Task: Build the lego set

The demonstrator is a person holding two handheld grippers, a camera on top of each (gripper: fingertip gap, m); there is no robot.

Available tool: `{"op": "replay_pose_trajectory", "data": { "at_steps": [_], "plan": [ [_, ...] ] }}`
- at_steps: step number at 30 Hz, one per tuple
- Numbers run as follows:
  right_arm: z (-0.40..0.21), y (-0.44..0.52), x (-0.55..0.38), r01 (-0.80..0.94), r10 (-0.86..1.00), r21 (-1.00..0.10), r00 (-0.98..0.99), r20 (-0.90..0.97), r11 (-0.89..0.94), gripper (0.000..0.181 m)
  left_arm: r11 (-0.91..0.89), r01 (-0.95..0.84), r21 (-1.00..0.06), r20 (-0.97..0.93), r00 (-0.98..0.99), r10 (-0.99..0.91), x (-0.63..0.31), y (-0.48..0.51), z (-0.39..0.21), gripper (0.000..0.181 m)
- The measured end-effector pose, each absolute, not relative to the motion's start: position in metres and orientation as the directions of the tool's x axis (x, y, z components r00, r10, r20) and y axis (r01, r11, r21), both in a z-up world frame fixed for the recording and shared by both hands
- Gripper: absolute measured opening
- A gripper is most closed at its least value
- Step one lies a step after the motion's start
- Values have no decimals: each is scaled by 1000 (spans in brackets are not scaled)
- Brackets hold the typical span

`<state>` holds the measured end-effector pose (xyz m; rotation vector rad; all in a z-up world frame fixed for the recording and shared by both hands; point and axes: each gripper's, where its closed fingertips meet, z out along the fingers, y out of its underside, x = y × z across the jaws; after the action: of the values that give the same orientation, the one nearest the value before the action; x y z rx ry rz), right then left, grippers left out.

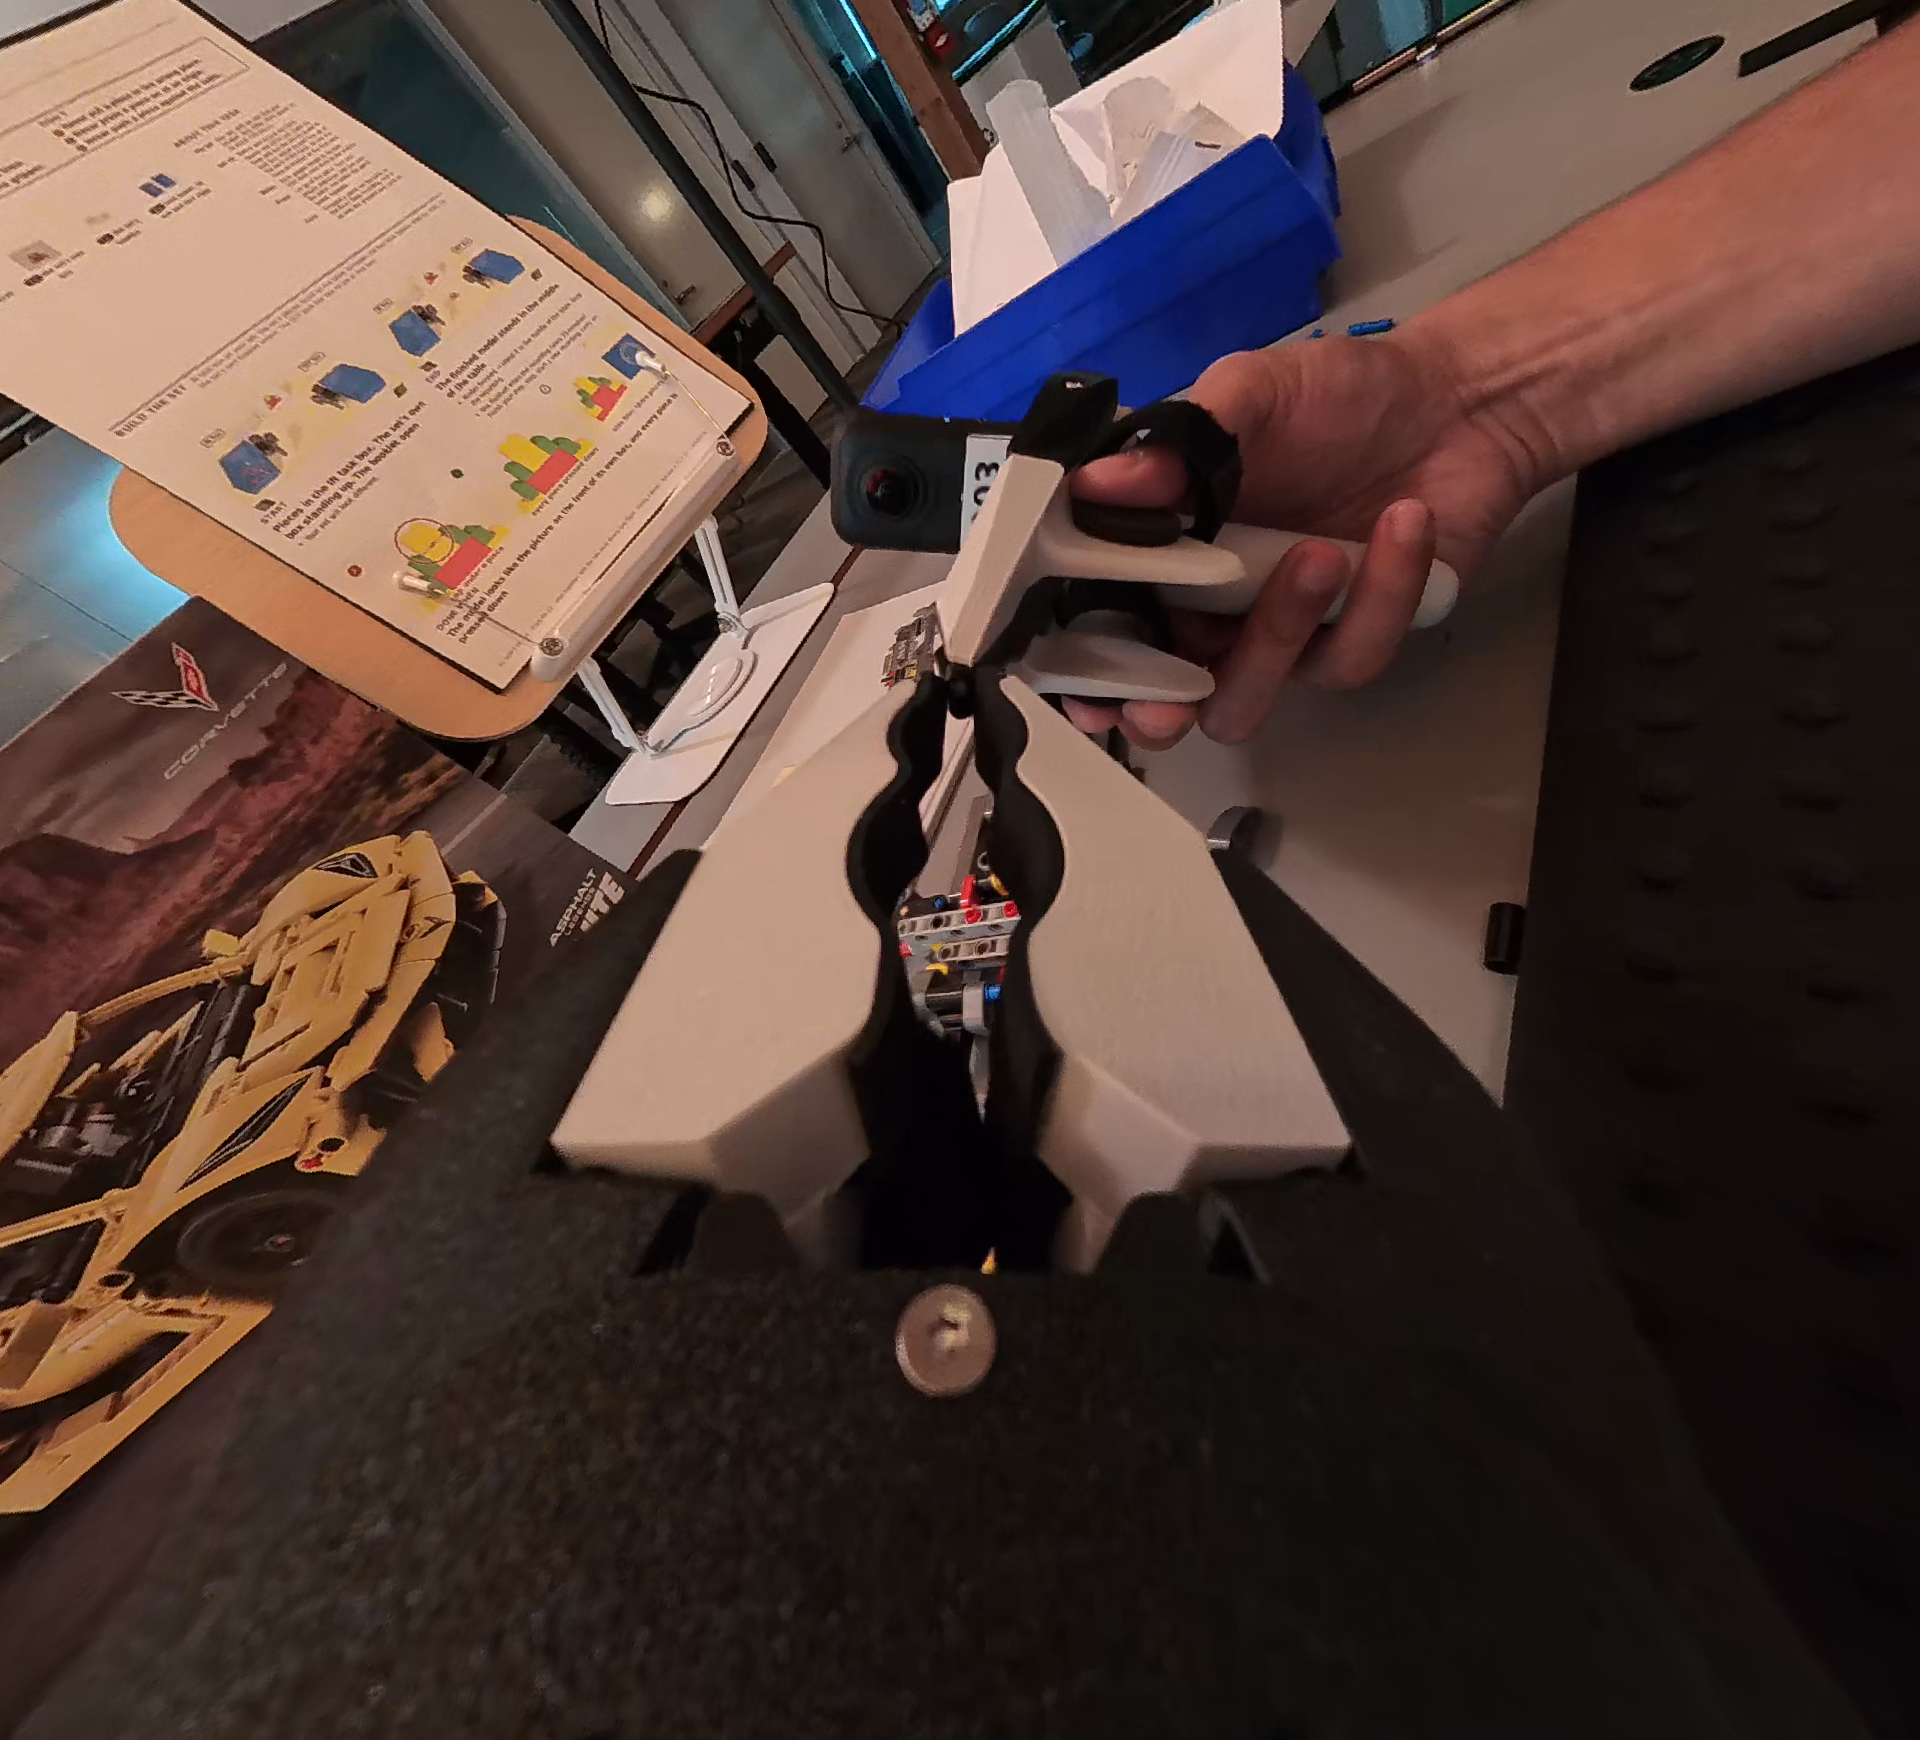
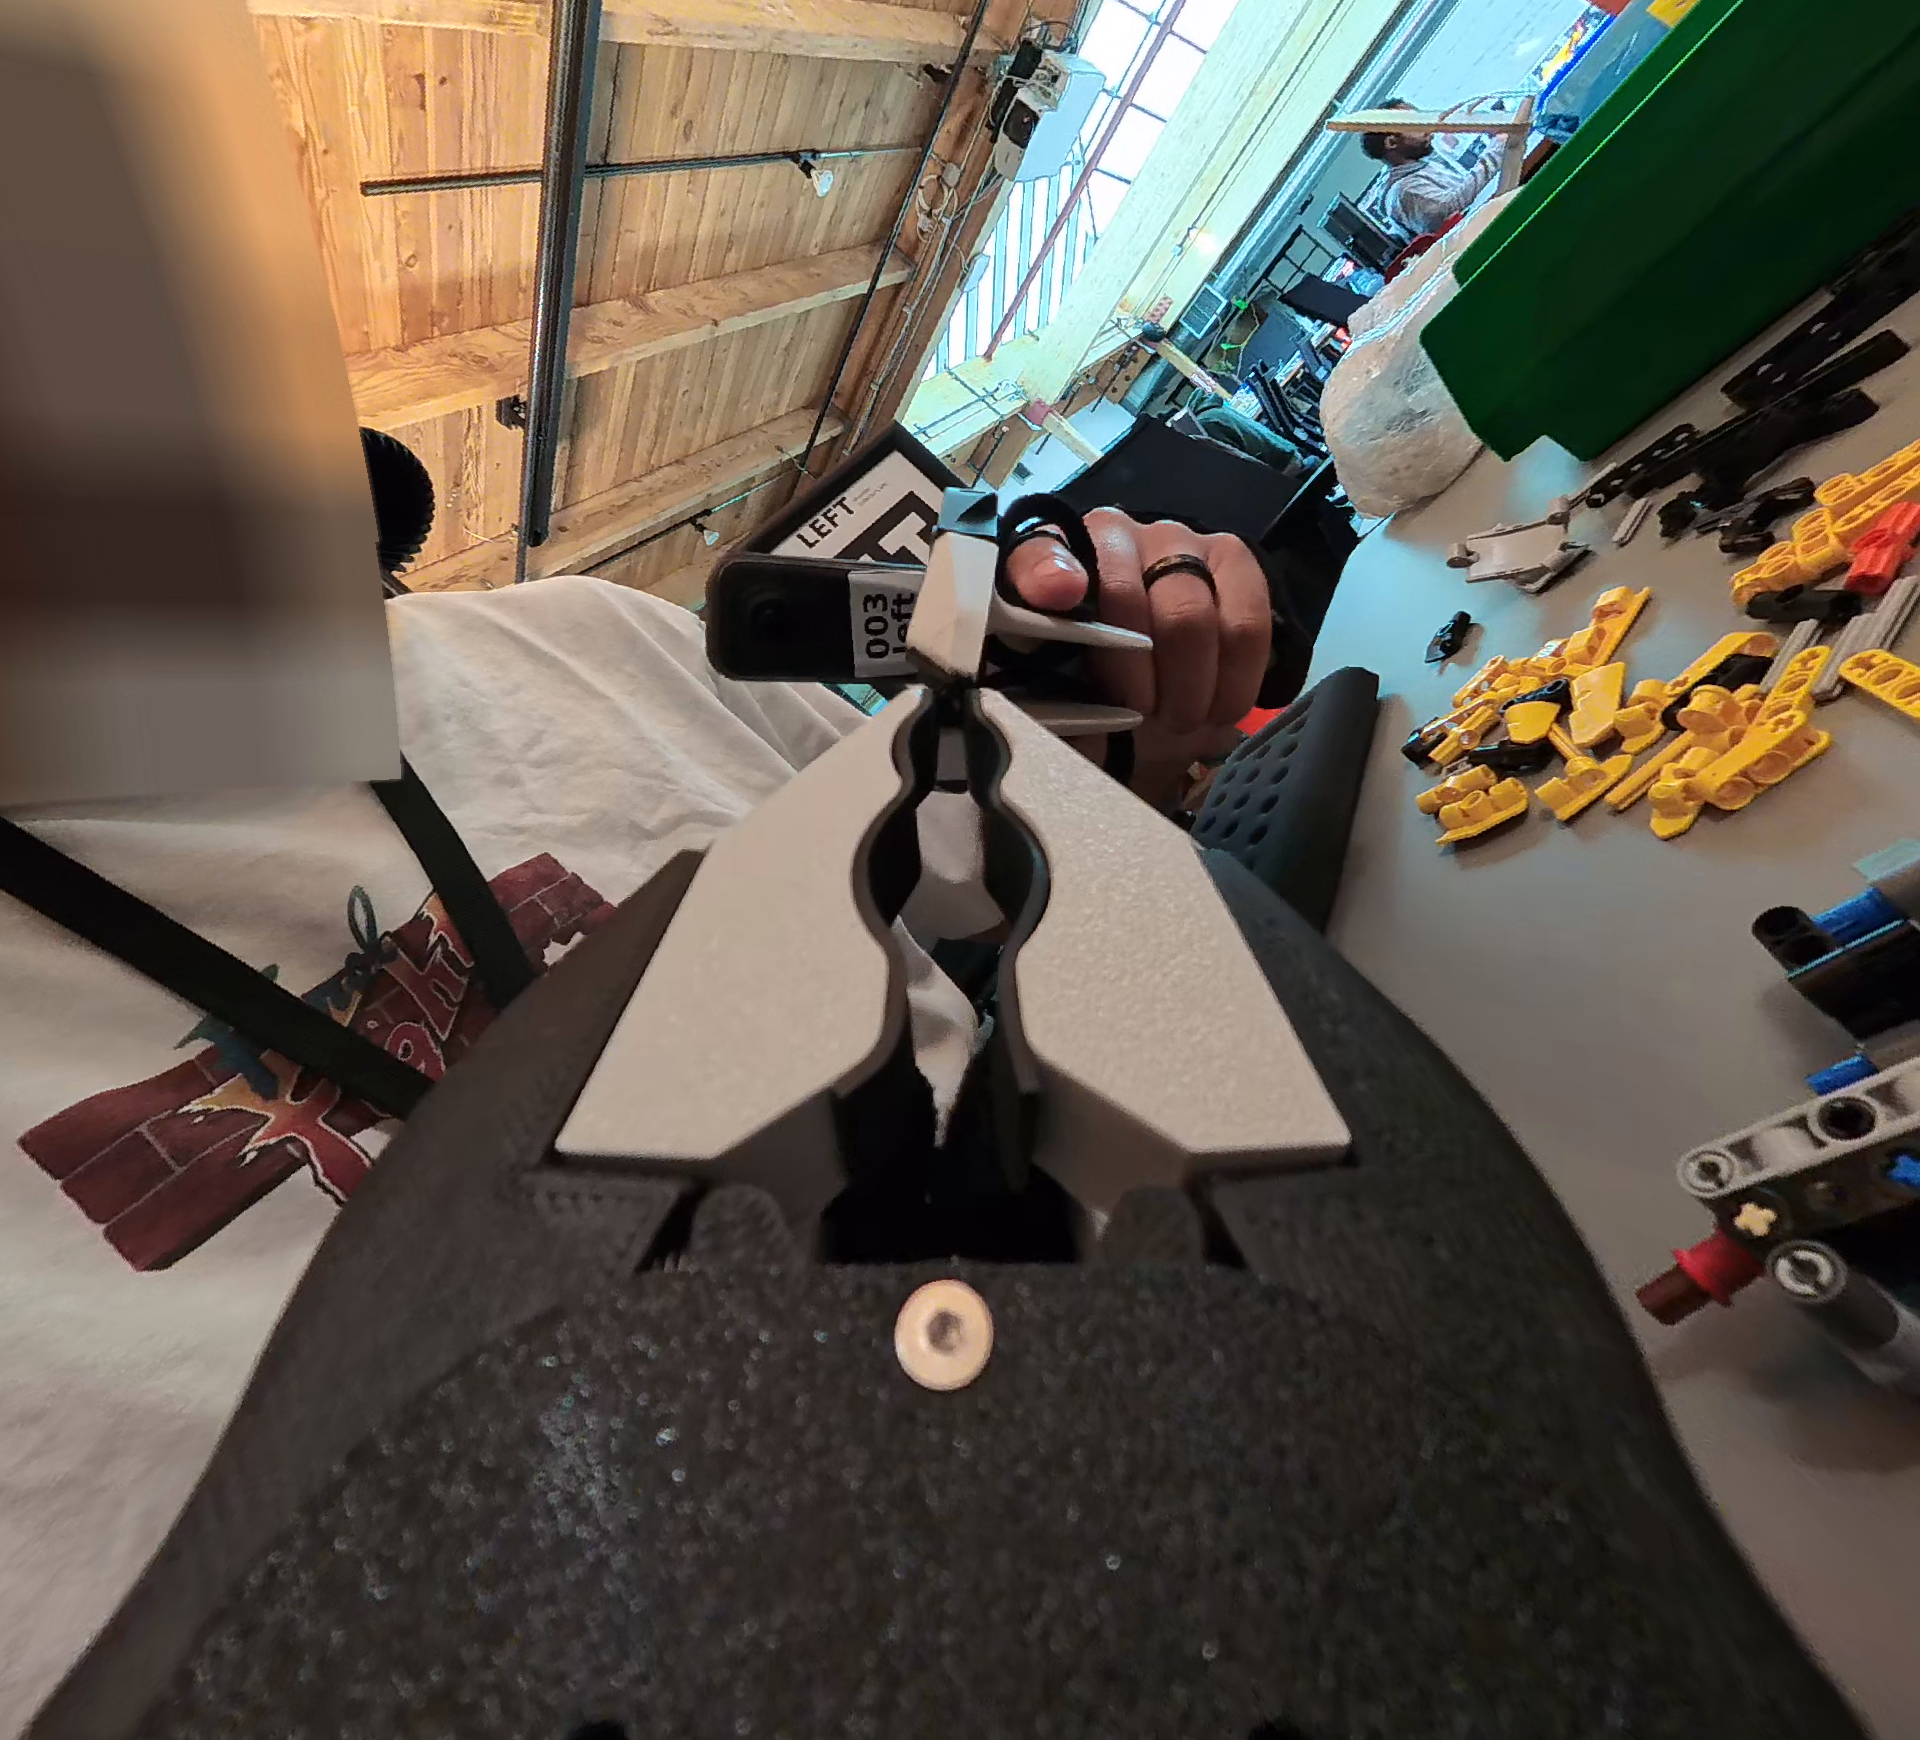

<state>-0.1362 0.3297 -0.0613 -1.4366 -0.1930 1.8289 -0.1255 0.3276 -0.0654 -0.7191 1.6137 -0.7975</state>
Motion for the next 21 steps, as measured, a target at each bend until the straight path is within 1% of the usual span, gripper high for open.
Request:
{"op": "replay_pose_trajectory", "data": {
  "at_steps": [3,4,5,6,7,8,9,10,11,13,14,16,17,21],
  "plan": [
    [-63,329,-137,-479,646,-547,-58,-761,-687,3,586,-36,-809,-571,-186,-800,-126,327,-68,4],
    [-66,330,-137,-471,646,-559,-31,-762,-682,3,578,-51,-814,-560,-196,-805,-126,328,-70,4],
    [-71,333,-132,-459,647,-588,38,-761,-665,4,565,-71,-822,-544,-194,-816,-125,331,-73,4],
    [-76,337,-120,-448,646,-639,162,-746,-625,4,544,-89,-834,-522,-188,-832,-124,334,-76,4],
    [-85,339,-103,-399,644,-721,333,-689,-567,4,511,-123,-851,-483,-203,-852,-123,337,-84,3],
    [-99,338,-83,-291,620,-812,531,-577,-507,6,473,-184,-862,-429,-230,-873,-123,339,-97,3],
    [-116,335,-61,-145,572,-868,699,-430,-476,9,444,-249,-861,-397,-216,-892,-121,346,-110,3],
    [-131,327,-46,-5,545,-880,784,-298,-475,13,429,-293,-854,-390,-184,-902,-120,353,-120,3],
    [-140,317,-42,72,542,-870,806,-237,-488,17,413,-328,-849,-375,-175,-910,-119,355,-130,3],
    [-153,303,-52,134,571,-839,788,-233,-528,30,368,-371,-852,-330,-166,-929,-117,355,-144,3],
    [-164,298,-58,183,586,-816,781,-218,-548,32,354,-373,-858,-311,-172,-935,-116,352,-149,3],
    [-184,297,-64,299,610,-780,782,-130,-549,32,376,-387,-842,-331,-179,-926,-115,350,-154,4],
    [-189,299,-69,328,625,-780,774,-101,-532,30,392,-380,-838,-351,-175,-920,-114,350,-153,4],
    [-200,307,-78,364,648,-765,756,-92,-532,26,397,-384,-834,-349,-190,-918,-116,348,-157,4]
  ]
}}
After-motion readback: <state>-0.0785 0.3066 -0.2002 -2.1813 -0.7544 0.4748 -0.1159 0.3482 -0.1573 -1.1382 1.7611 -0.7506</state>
